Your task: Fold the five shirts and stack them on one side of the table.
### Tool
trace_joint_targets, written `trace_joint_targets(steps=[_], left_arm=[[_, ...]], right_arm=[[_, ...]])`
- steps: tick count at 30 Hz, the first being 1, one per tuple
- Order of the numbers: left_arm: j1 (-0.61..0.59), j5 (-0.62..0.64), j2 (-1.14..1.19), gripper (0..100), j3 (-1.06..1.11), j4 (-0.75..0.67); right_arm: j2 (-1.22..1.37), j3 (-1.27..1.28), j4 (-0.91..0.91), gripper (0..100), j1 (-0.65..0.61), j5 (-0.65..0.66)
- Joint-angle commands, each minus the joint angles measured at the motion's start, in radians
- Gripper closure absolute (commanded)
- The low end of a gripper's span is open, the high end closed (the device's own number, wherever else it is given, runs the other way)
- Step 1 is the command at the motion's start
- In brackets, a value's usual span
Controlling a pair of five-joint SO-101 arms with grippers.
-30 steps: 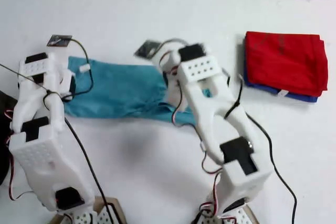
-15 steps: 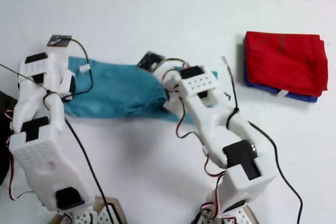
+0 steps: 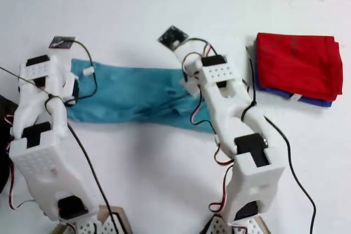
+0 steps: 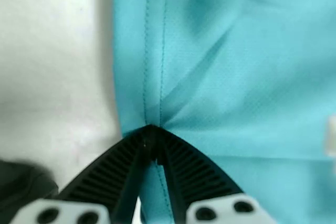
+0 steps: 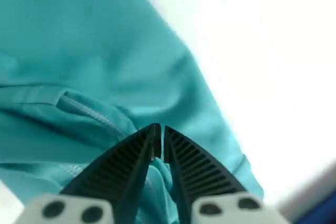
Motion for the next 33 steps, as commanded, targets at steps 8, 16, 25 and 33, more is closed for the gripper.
trace_joint_targets(steps=[8, 16, 25, 33], left_arm=[[-0.009, 0.0, 0.006, 98, -0.007, -0.028], [-0.009, 0.0, 0.006, 98, -0.007, -0.028], [-0.008, 0.0, 0.006, 98, -0.007, -0.028], [-0.009, 0.064, 0.006, 98, -0.007, -0.028]], right_arm=[[-0.099, -0.075, 0.374, 97.9, -0.002, 0.011], [-0.111, -0.066, 0.547, 97.9, -0.013, 0.195], [-0.001, 0.005, 0.335, 97.9, -0.01, 0.247], [0.085, -0.02, -0.015, 97.9, -0.024, 0.0]])
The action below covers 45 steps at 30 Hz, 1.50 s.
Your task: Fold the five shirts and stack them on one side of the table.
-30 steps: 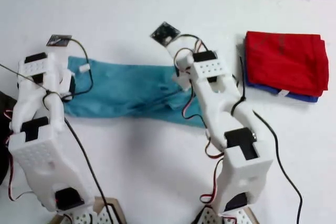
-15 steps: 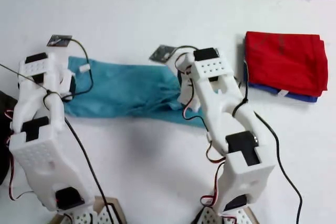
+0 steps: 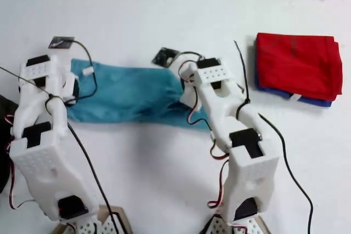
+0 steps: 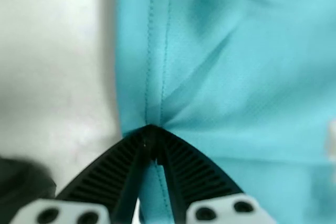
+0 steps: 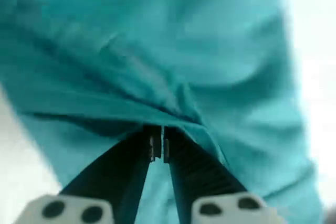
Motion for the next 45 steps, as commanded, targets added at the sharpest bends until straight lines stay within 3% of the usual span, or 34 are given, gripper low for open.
trace_joint_targets(steps=[1, 6, 9, 16, 21, 29, 35, 39, 45], left_arm=[[-0.011, 0.025, 0.006, 98, -0.007, -0.028], [-0.011, 0.026, 0.006, 98, -0.007, -0.028], [-0.011, 0.026, 0.006, 98, -0.007, -0.028], [-0.011, 0.026, 0.006, 98, -0.007, -0.029], [-0.011, 0.026, 0.006, 98, -0.007, -0.029], [-0.011, 0.026, 0.006, 98, -0.007, -0.029], [-0.011, 0.026, 0.006, 98, -0.007, -0.029], [-0.011, 0.026, 0.006, 98, -0.007, -0.029], [-0.011, 0.026, 0.006, 98, -0.007, -0.029]], right_arm=[[0.001, -0.049, -0.107, 97.9, -0.002, -0.144], [0.004, -0.144, -0.11, 97.9, 0.01, -0.324], [-0.01, -0.157, -0.067, 97.9, 0.01, -0.321], [-0.137, -0.167, 0.217, 97.9, -0.031, -0.321], [-0.189, -0.16, 0.34, 97.9, -0.122, -0.276], [-0.113, -0.031, 0.088, 97.9, -0.208, -0.222], [0.001, -0.094, -0.024, 97.9, -0.18, -0.238], [-0.064, -0.15, 0.13, 97.9, -0.139, -0.322], [-0.199, -0.127, 0.306, 97.9, 0.01, -0.292]])
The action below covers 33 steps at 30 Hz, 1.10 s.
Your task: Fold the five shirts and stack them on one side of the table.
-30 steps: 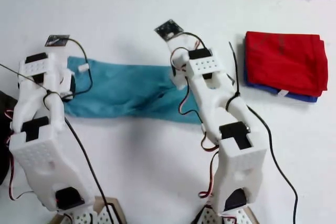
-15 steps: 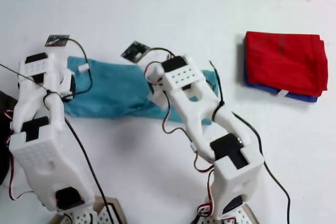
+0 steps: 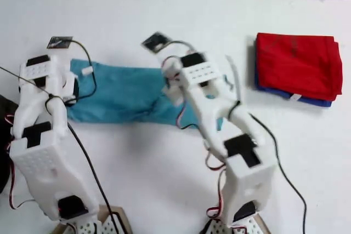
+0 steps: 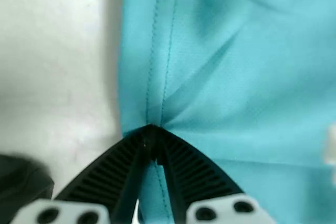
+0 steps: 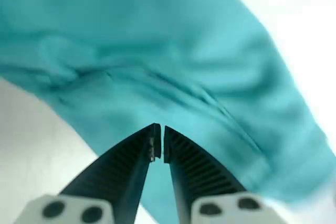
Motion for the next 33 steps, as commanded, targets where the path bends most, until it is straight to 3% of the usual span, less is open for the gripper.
trace_joint_targets(steps=[1, 5, 13, 18, 22, 25, 30, 33], left_arm=[[-0.011, 0.008, 0.006, 98, -0.007, -0.029], [-0.011, 0.008, 0.006, 98, -0.007, -0.029], [-0.011, 0.005, 0.006, 98, -0.007, -0.029], [-0.011, 0.008, 0.006, 98, -0.007, -0.029], [-0.011, 0.008, -0.011, 98, -0.027, -0.02], [-0.009, 0.009, -0.058, 98, -0.101, 0.078], [-0.018, 0.009, -0.089, 96, -0.225, 0.221], [-0.043, 0.028, -0.087, 85, -0.232, 0.215]], right_arm=[[-0.093, 0.008, 0.053, 97.9, 0.094, 0.051], [-0.087, 0.183, -0.025, 97.9, 0.166, 0.115], [-0.088, 0.41, -0.157, 97.9, 0.268, 0.12], [-0.205, 0.411, -0.154, 97.9, 0.217, 0.115], [-0.375, 0.41, -0.085, 97.9, 0.16, 0.11], [-0.535, 0.413, -0.01, 97.9, 0.162, 0.11], [-0.699, 0.416, 0.111, 97.9, 0.257, 0.12], [-0.746, 0.448, 0.157, 97.9, 0.343, 0.141]])
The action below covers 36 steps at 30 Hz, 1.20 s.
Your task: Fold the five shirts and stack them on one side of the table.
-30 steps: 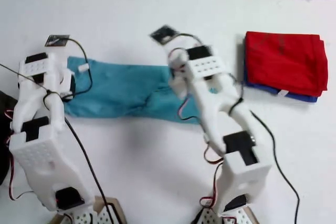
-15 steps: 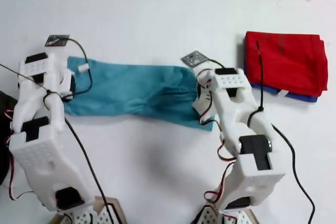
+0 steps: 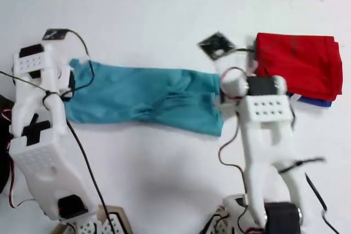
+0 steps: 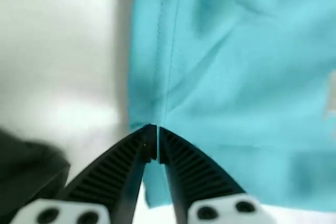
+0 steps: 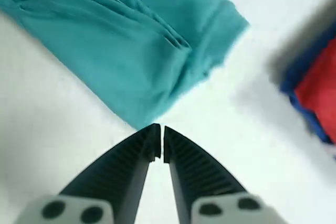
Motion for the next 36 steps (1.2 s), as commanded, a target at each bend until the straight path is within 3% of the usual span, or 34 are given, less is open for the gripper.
trace_joint_targets(steps=[1, 3, 11, 17, 22, 29, 35, 36], left_arm=[[-0.037, 0.055, -0.063, 80, -0.041, 0.0], [-0.044, 0.117, -0.058, 72, -0.042, -0.023], [-0.046, 0.203, 0.201, 72, -0.282, 0.005], [-0.014, 0.207, 0.488, 72, -0.611, 0.23], [0.08, 0.199, 0.664, 72, -0.871, 0.427], [0.155, 0.121, 0.647, 78, -0.806, 0.422], [0.164, 0.109, 0.64, 99, -0.756, 0.422], [0.149, 0.109, 0.64, 96, -0.754, 0.423]], right_arm=[[-0.096, 0.046, 0.045, 97.9, 0.096, 0.058], [-0.134, 0.123, 0.042, 97.9, 0.148, 0.109], [-0.43, 0.397, 0.047, 97.9, 0.285, 0.23], [-0.647, 0.517, 0.108, 97.9, 0.297, 0.267], [-0.722, 0.563, 0.133, 97.9, 0.305, 0.267], [-0.722, 0.568, 0.099, 97.9, 0.308, 0.265], [-0.72, 0.704, -0.022, 97.9, 0.309, 0.259], [-0.72, 0.733, -0.05, 97.9, 0.311, 0.259]])
